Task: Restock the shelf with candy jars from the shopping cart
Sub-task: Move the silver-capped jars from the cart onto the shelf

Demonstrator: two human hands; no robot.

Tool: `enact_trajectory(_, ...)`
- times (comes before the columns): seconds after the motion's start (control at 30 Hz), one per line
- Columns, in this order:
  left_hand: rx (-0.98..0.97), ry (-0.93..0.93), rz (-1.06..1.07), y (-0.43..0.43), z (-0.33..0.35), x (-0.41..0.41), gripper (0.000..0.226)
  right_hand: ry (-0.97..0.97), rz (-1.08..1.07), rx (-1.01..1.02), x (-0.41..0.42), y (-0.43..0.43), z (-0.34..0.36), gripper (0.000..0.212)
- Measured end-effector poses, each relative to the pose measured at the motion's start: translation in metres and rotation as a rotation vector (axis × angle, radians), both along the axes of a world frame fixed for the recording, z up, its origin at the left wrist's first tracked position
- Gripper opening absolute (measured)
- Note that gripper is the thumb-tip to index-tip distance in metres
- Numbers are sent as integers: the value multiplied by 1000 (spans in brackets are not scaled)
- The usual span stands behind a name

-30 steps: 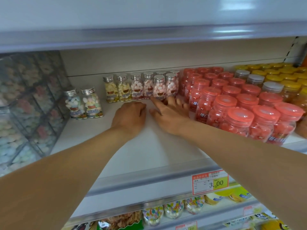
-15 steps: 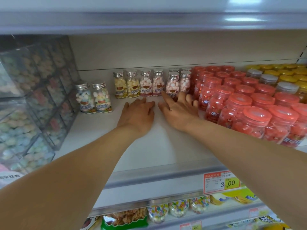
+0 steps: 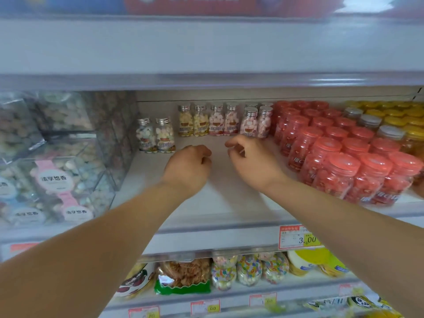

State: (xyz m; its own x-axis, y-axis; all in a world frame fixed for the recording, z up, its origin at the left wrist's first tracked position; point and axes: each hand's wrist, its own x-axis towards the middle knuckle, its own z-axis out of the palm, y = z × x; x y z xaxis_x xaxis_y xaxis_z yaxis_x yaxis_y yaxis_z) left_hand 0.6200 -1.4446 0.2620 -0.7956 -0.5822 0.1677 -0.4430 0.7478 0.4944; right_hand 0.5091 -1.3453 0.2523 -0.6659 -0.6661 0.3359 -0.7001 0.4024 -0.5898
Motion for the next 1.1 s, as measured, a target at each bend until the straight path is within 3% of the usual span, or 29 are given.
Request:
enact_trajectory(0.3,-94,418,139,42,-4,119,26,19,266,-259,117,24,11,17)
enact_trajectory(0.47,-123,534,236,58,-21,196,27,-39,410,-315,179,35,-6,17)
enact_trajectory(0.57,-51,542,250,71,-59,249,25,-90,544,-247,222,44,-41,16)
enact_trajectory(0.7,141,308,383,77,-165,314,21,-268,665,50,263,49,-135,15)
enact_trajectory(0.83,434,-97,509,86,-277,365,17,-381,630,440,284,54,-249,13)
enact_trajectory(0.93,563,-354,486,102,-338,385,22,-426,590,711,295,63,-316,17)
enact_trajectory(1.1,690,-470,440,121,-399,397,29,-405,574,1004,303,81,-402,39)
